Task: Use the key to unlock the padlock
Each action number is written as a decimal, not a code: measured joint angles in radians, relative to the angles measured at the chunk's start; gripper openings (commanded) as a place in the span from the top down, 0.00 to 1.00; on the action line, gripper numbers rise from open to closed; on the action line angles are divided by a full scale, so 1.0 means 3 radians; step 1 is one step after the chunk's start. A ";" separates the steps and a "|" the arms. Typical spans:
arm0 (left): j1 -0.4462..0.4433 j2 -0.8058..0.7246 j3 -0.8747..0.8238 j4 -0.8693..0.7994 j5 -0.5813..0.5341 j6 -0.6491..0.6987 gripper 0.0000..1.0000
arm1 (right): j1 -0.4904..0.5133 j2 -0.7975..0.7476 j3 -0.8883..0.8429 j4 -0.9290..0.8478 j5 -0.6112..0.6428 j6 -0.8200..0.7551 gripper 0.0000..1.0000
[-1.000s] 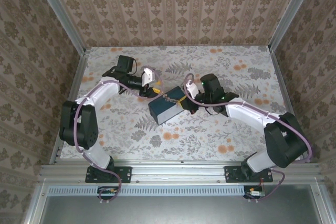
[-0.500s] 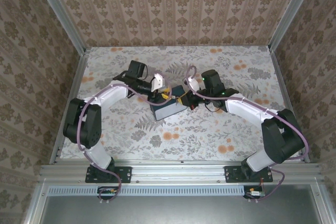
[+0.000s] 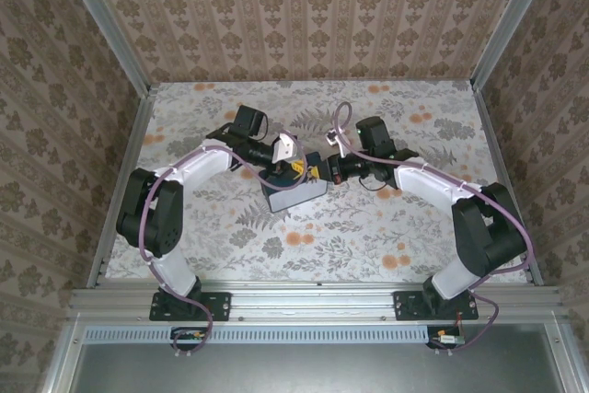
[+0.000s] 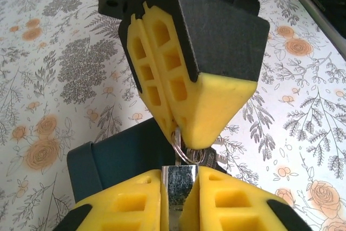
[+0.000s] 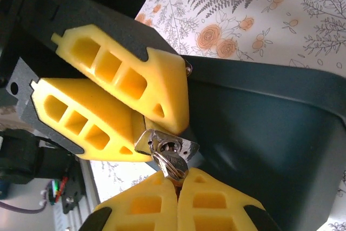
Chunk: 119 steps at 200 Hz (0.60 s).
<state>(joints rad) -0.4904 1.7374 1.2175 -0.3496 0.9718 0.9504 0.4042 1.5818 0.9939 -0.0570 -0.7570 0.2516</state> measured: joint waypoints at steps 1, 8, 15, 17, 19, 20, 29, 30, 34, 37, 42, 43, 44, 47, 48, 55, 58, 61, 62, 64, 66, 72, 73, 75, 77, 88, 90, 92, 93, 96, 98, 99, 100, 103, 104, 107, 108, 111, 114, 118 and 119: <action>0.0000 0.0000 0.0000 0.0000 0.0000 -0.0001 0.89 | -0.0003 0.0000 0.0000 0.0000 -0.0003 0.0006 1.00; -0.0001 0.0000 -0.0001 0.0006 -0.0001 0.0005 0.91 | -0.0014 0.0011 0.0004 0.0001 -0.0033 0.0076 1.00; -0.0001 0.0000 -0.0001 0.0009 -0.0001 0.0011 0.92 | -0.0024 0.0024 0.0010 0.0000 -0.0057 0.0153 1.00; 0.0000 0.0000 -0.0001 0.0009 -0.0001 0.0011 0.92 | -0.0025 0.0027 0.0013 0.0000 -0.0066 0.0175 1.00; 0.0000 0.0000 -0.0001 0.0009 -0.0001 0.0014 0.92 | -0.0028 0.0031 0.0014 0.0000 -0.0074 0.0197 1.00; 0.0000 0.0000 -0.0001 0.0009 -0.0001 0.0014 0.92 | -0.0029 0.0032 0.0014 0.0000 -0.0075 0.0206 1.00; 0.0000 0.0000 -0.0003 0.0011 -0.0003 0.0017 0.92 | -0.0039 0.0055 0.0029 -0.0001 -0.0118 0.0329 1.00; 0.0000 0.0000 -0.0003 0.0011 -0.0001 0.0017 0.92 | -0.0041 0.0056 0.0031 -0.0001 -0.0122 0.0337 1.00; 0.0000 0.0000 -0.0008 0.0020 -0.0003 0.0017 0.93 | -0.0046 0.0066 0.0038 -0.0003 -0.0136 0.0394 1.00; 0.0000 0.0000 -0.0014 0.0031 -0.0003 0.0017 0.93 | -0.0048 0.0076 0.0045 -0.0003 -0.0148 0.0435 1.00; 0.0001 0.0000 -0.0025 0.0052 -0.0001 0.0017 0.93 | -0.0053 0.0092 0.0052 -0.0005 -0.0164 0.0511 1.00; 0.0001 0.0000 -0.0028 0.0055 -0.0001 0.0017 0.93 | -0.0055 0.0094 0.0053 -0.0005 -0.0169 0.0523 1.00; 0.0003 0.0000 -0.0032 0.0062 -0.0001 0.0015 0.94 | -0.0056 0.0099 0.0056 -0.0006 -0.0175 0.0543 1.00; 0.0003 -0.0001 -0.0039 0.0076 0.0000 0.0015 0.94 | -0.0060 0.0107 0.0060 -0.0010 -0.0186 0.0587 1.00; 0.0003 -0.0001 -0.0042 0.0079 0.0000 0.0015 0.94 | -0.0061 0.0108 0.0061 -0.0010 -0.0188 0.0599 1.00; 0.0004 -0.0010 -0.0062 0.0120 0.0000 0.0015 0.94 | -0.0062 0.0128 0.0070 -0.0015 -0.0216 0.0720 1.00; 0.0004 -0.0014 -0.0072 0.0134 0.0000 0.0015 0.95 | -0.0065 0.0135 0.0071 -0.0015 -0.0225 0.0768 1.00; 0.0004 -0.0018 -0.0081 0.0148 -0.0001 0.0015 0.95 | -0.0067 0.0139 0.0071 -0.0013 -0.0238 0.0816 1.00; 0.0004 -0.0020 -0.0088 0.0155 -0.0001 0.0015 0.95 | -0.0067 0.0139 0.0071 -0.0011 -0.0240 0.0834 1.00; 0.0004 -0.0027 -0.0094 0.0164 -0.0001 0.0015 0.95 | -0.0067 0.0140 0.0071 -0.0013 -0.0248 0.0870 1.00; 0.0004 -0.0031 -0.0099 0.0168 -0.0001 0.0015 0.95 | -0.0067 0.0142 0.0071 -0.0011 -0.0257 0.0902 1.00; 0.0004 -0.0042 -0.0117 0.0181 0.0000 0.0019 0.95 | -0.0067 0.0142 0.0071 -0.0010 -0.0277 0.1001 1.00; 0.0004 -0.0043 -0.0120 0.0183 0.0000 0.0019 0.95 | -0.0067 0.0142 0.0071 -0.0011 -0.0281 0.1013 1.00; 0.0004 -0.0048 -0.0125 0.0188 0.0000 0.0025 0.95 | -0.0067 0.0142 0.0071 -0.0010 -0.0285 0.1047 1.00; 0.0004 -0.0052 -0.0127 0.0191 -0.0001 0.0027 0.95 | -0.0067 0.0142 0.0071 -0.0009 -0.0287 0.1083 1.00; 0.0006 -0.0061 -0.0131 0.0189 -0.0001 0.0041 0.95 | -0.0067 0.0141 0.0070 0.0001 -0.0294 0.1249 1.00; 0.0006 -0.0061 -0.0131 0.0187 0.0000 0.0043 0.95 | -0.0067 0.0141 0.0070 0.0003 -0.0292 0.1272 1.00; 0.0008 -0.0061 -0.0131 0.0186 0.0000 0.0047 0.95 | -0.0066 0.0141 0.0070 0.0003 -0.0292 0.1293 1.00; 0.0008 -0.0061 -0.0131 0.0186 -0.0001 0.0048 0.95 | -0.0066 0.0141 0.0070 0.0005 -0.0292 0.1312 1.00; 0.0009 -0.0061 -0.0131 0.0186 0.0000 0.0052 0.95 | -0.0066 0.0140 0.0067 0.0011 -0.0292 0.1364 1.00; 0.0009 -0.0061 -0.0131 0.0186 0.0000 0.0053 0.95 | -0.0066 0.0139 0.0065 0.0013 -0.0292 0.1387 1.00; 0.0009 -0.0061 -0.0131 0.0186 0.0000 0.0053 0.95 | -0.0066 0.0139 0.0065 0.0014 -0.0292 0.1397 1.00; 0.0009 -0.0061 -0.0131 0.0186 0.0001 0.0055 0.95 | -0.0066 0.0139 0.0064 0.0017 -0.0292 0.1408 1.00; 0.0010 -0.0061 -0.0132 0.0186 0.0001 0.0061 0.95 | -0.0066 0.0137 0.0060 0.0025 -0.0294 0.1460 1.00; 0.0010 -0.0061 -0.0132 0.0186 0.0001 0.0064 0.95 | -0.0066 0.0136 0.0057 0.0027 -0.0294 0.1481 1.00; 0.0010 -0.0062 -0.0132 0.0187 0.0000 0.0066 0.95 | -0.0066 0.0136 0.0055 0.0039 -0.0294 0.1528 1.00; 0.0009 -0.0062 -0.0132 0.0187 0.0000 0.0066 0.95 | -0.0066 0.0136 0.0053 0.0042 -0.0294 0.1542 1.00; 0.0009 -0.0067 -0.0135 0.0188 -0.0001 0.0074 0.95 | -0.0066 0.0135 0.0047 0.0057 -0.0294 0.1597 1.00; 0.0010 -0.0069 -0.0139 0.0192 -0.0001 0.0078 0.95 | -0.0066 0.0135 0.0039 0.0076 -0.0296 0.1644 1.00; 0.0011 -0.0078 -0.0145 0.0196 -0.0008 0.0084 0.95 | -0.0066 0.0135 0.0032 0.0100 -0.0298 0.1723 1.00; 0.0013 -0.0079 -0.0149 0.0200 -0.0010 0.0086 0.95 | -0.0066 0.0135 0.0029 0.0106 -0.0298 0.1740 1.00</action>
<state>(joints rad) -0.4866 1.7138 1.1728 -0.2897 0.9688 0.9764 0.3843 1.6222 1.0027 -0.0254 -0.8463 0.7734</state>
